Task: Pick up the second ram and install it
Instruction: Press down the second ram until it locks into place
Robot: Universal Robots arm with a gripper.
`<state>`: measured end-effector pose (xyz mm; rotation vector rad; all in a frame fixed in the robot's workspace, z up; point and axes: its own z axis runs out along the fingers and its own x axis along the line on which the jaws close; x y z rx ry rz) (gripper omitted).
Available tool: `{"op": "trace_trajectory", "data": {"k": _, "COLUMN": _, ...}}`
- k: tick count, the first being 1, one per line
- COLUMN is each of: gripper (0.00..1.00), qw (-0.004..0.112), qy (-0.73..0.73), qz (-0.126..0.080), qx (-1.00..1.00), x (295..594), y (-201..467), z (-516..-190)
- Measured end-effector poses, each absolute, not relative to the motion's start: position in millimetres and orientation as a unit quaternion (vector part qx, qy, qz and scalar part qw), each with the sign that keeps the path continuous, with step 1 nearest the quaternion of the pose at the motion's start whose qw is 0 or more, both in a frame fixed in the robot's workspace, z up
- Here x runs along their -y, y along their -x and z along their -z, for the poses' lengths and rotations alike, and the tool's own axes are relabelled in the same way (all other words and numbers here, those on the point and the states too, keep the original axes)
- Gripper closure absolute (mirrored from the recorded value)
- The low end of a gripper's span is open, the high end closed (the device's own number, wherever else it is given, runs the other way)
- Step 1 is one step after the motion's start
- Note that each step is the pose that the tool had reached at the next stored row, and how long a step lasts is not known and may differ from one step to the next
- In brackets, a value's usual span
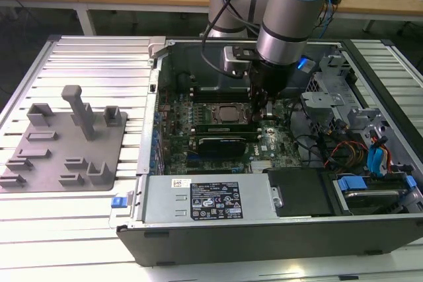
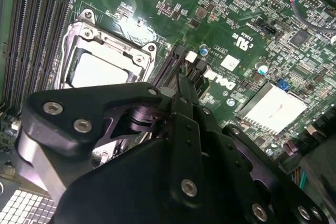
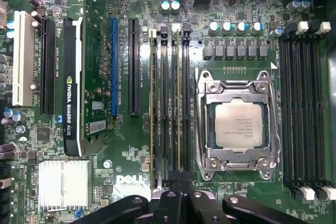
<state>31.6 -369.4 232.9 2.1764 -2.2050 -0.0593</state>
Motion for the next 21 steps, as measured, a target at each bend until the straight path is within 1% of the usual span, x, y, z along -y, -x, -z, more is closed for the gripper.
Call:
{"op": "trace_trajectory", "data": {"k": 9, "gripper": 0.92, "qw": 0.021, "qy": -0.702, "qz": 0.019, "qx": 0.711, "x": 369, "y": -32, "z": -229}}
{"op": "trace_trajectory", "data": {"k": 12, "gripper": 0.92, "qw": 0.022, "qy": -0.702, "qz": 0.018, "qx": 0.711, "x": 369, "y": -32, "z": -244}}
{"op": "trace_trajectory", "data": {"k": 15, "gripper": 0.92, "qw": 0.022, "qy": -0.702, "qz": 0.018, "qx": 0.711, "x": 369, "y": -31, "z": -247}}
{"op": "trace_trajectory", "data": {"k": 17, "gripper": 0.92, "qw": 0.022, "qy": -0.702, "qz": 0.018, "qx": 0.711, "x": 369, "y": -26, "z": -247}}
{"op": "trace_trajectory", "data": {"k": 21, "gripper": 0.92, "qw": 0.022, "qy": -0.702, "qz": 0.018, "qx": 0.711, "x": 369, "y": 4, "z": -245}}
